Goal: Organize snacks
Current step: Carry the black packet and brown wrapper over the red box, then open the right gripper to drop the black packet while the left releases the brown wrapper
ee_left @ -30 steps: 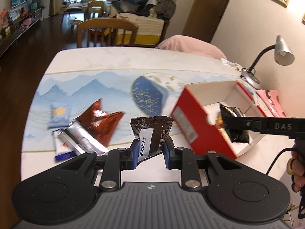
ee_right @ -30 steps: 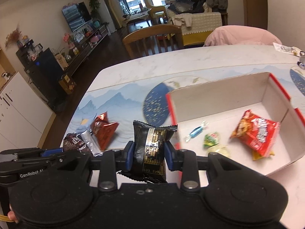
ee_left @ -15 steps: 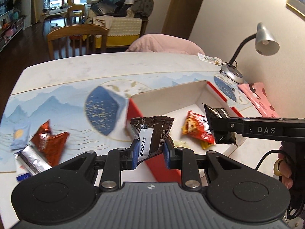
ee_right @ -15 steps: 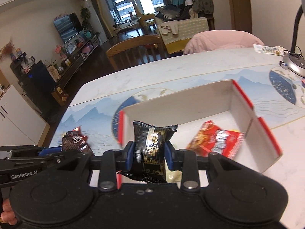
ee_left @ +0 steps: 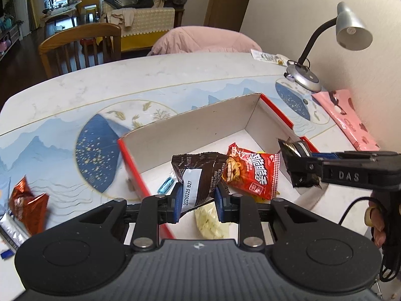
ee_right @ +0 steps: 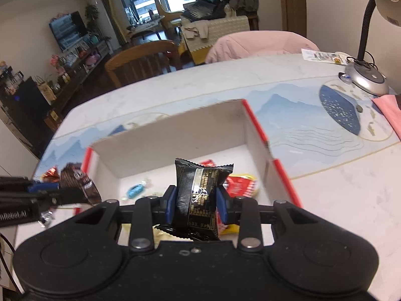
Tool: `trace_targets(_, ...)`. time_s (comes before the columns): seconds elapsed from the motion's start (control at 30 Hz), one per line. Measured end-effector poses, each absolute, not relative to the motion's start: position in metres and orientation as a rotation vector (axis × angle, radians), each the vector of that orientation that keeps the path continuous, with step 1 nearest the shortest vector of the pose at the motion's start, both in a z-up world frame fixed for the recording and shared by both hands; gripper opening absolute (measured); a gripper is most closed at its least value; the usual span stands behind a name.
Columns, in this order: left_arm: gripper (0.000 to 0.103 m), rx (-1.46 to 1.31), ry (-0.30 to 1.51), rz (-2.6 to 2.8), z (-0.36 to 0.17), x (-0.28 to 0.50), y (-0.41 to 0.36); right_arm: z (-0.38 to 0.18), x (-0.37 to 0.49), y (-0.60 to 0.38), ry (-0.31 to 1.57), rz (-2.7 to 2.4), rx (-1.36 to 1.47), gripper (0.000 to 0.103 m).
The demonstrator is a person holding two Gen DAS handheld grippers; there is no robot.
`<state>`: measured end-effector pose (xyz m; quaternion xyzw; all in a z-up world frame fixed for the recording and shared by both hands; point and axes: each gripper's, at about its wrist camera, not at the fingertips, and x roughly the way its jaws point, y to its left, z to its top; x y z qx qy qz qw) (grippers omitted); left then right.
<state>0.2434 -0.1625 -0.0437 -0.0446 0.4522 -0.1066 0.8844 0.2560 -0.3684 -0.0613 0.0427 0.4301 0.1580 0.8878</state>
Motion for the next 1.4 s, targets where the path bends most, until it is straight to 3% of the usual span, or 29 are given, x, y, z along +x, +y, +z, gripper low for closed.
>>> trace_targets(0.53, 0.025, -0.018, 1.186, -0.183, -0.098, 0.327, -0.198, -0.097, 0.272, -0.365, 1.003, 0.401, -0.017, 0.032)
trace_targets(1.03, 0.026, 0.04, 1.302, -0.193, -0.121, 0.342, -0.208, -0.11, 0.281, -0.364, 1.045, 0.427, -0.01, 0.035)
trace_targets(1.4, 0.026, 0.023, 1.298, -0.213, -0.119, 0.34, -0.205, -0.1, 0.276, -0.373, 1.012, 0.426, 0.016, 0.048)
